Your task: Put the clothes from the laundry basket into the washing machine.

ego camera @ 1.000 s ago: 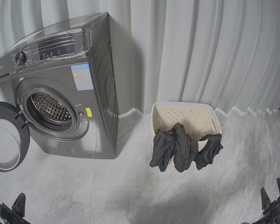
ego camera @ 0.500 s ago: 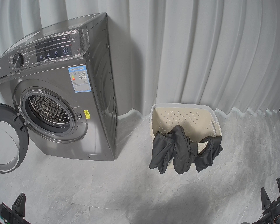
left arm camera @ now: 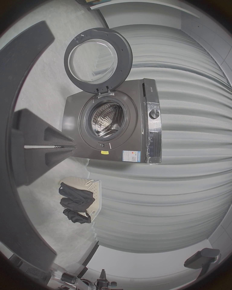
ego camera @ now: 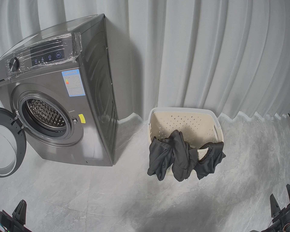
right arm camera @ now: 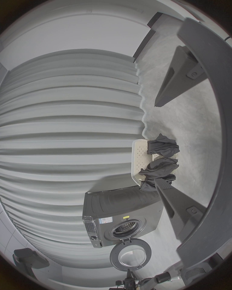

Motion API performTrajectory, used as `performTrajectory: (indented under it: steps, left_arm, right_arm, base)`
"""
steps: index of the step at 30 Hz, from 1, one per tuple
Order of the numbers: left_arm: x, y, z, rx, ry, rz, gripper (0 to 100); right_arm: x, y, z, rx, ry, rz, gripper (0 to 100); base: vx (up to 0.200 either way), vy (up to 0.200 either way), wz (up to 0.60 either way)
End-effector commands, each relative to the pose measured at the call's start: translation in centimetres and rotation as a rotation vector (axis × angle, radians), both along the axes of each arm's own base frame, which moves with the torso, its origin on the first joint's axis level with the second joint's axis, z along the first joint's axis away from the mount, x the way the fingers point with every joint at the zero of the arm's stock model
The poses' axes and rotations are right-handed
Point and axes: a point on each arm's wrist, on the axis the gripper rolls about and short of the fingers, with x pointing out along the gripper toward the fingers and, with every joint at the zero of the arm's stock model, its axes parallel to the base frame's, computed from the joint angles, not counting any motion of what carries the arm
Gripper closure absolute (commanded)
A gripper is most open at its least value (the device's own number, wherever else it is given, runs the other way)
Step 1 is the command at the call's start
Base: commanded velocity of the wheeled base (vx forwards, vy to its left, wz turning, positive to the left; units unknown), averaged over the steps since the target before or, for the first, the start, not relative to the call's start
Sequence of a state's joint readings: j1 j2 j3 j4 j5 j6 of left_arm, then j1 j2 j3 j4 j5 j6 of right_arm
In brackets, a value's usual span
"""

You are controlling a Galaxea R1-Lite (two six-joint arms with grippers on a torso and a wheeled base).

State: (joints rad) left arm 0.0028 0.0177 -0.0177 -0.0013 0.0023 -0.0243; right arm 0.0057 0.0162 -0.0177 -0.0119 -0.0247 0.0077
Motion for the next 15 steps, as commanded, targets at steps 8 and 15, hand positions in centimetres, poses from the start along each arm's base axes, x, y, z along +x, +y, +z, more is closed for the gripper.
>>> performTrajectory:
  steps: [8,15]
  left_arm:
    - [-0.02,0.0,-0.48,0.0,-0.002,0.001,100]
    - [-0.02,0.0,-0.48,0.003,-0.002,0.001,100]
  right_arm:
    - [0.01,0.0,-0.52,0.0,0.001,0.001,0]
    - [0.01,0.0,-0.52,0.0,0.001,0.001,0]
  base:
    - [0.0,-0.05,0.0]
    - [0.0,0.0,0.0]
